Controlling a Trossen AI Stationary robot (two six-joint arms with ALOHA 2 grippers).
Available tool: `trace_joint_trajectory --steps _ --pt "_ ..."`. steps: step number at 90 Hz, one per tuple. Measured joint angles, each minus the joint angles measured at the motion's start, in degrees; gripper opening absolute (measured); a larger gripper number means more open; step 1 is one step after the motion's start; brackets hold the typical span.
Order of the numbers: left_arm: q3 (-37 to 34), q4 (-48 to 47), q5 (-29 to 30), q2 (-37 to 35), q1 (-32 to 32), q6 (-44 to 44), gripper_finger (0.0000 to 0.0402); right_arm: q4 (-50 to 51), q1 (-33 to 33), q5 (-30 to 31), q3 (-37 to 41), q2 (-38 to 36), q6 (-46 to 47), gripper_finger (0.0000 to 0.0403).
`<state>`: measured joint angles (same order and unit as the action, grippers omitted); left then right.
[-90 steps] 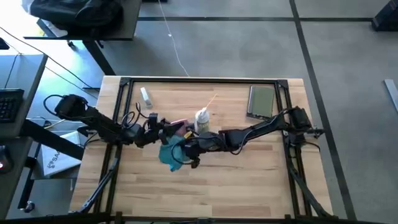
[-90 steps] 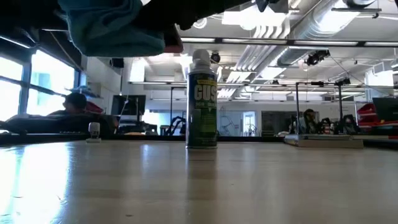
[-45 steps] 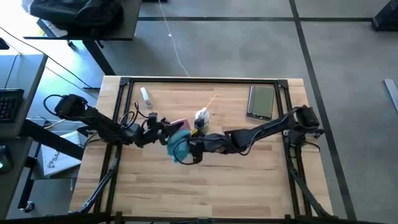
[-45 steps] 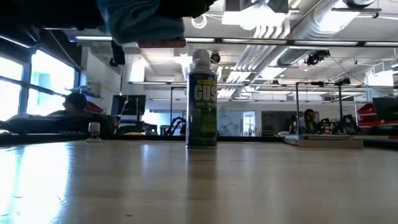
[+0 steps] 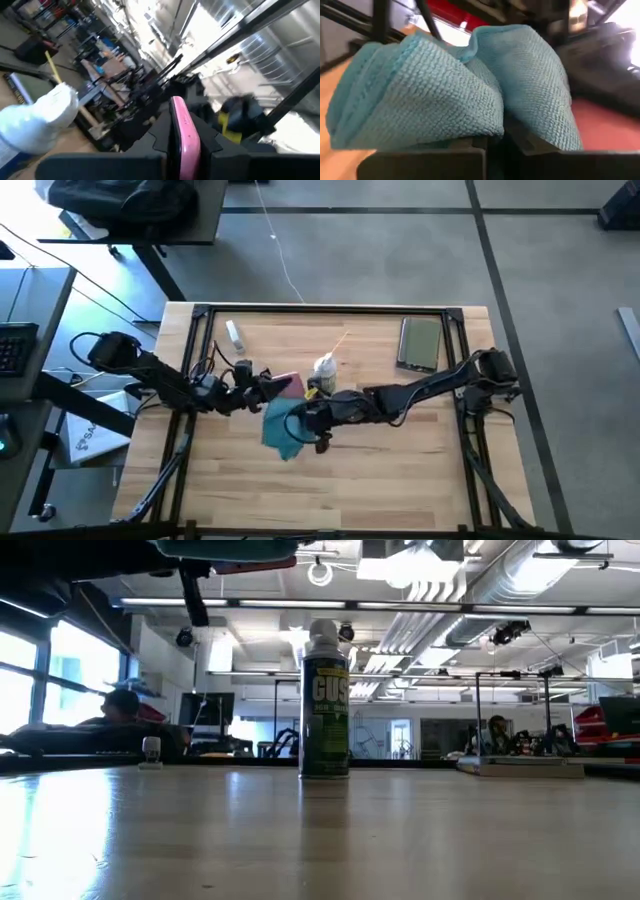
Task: Apply microfiber cloth
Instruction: Wipe the back and front of the cellphone with the blue microfiber cloth
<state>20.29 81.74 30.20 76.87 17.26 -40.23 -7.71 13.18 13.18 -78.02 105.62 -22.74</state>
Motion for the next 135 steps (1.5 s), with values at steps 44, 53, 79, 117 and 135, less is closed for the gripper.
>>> trace_joint_trajectory --steps 44,53,79,117,135 --pt "0.0 1.6 0.0 0.0 -0.8 -4.8 0.0013 1.5 1.0 10.7 -0.1 -3.0 -2.5 0.0000" --pt "0.0 2.8 -0.4 0.0 -1.4 -5.9 0.0013 2.0 1.8 7.7 0.0 -2.9 -1.6 0.0000" --pt "0.0 5.6 1.8 0.0 -2.2 -6.0 0.0013 2.8 3.8 6.3 0.1 -2.7 0.2 0.0000" --pt "2.4 2.8 8.8 0.4 -2.4 -4.7 0.0013 -2.3 0.8 5.2 0.2 0.4 -2.7 0.0000" --pt "2.6 3.4 7.6 0.2 -2.8 -3.5 0.0013 -1.4 1.6 4.7 0.1 0.3 -2.8 0.0000"
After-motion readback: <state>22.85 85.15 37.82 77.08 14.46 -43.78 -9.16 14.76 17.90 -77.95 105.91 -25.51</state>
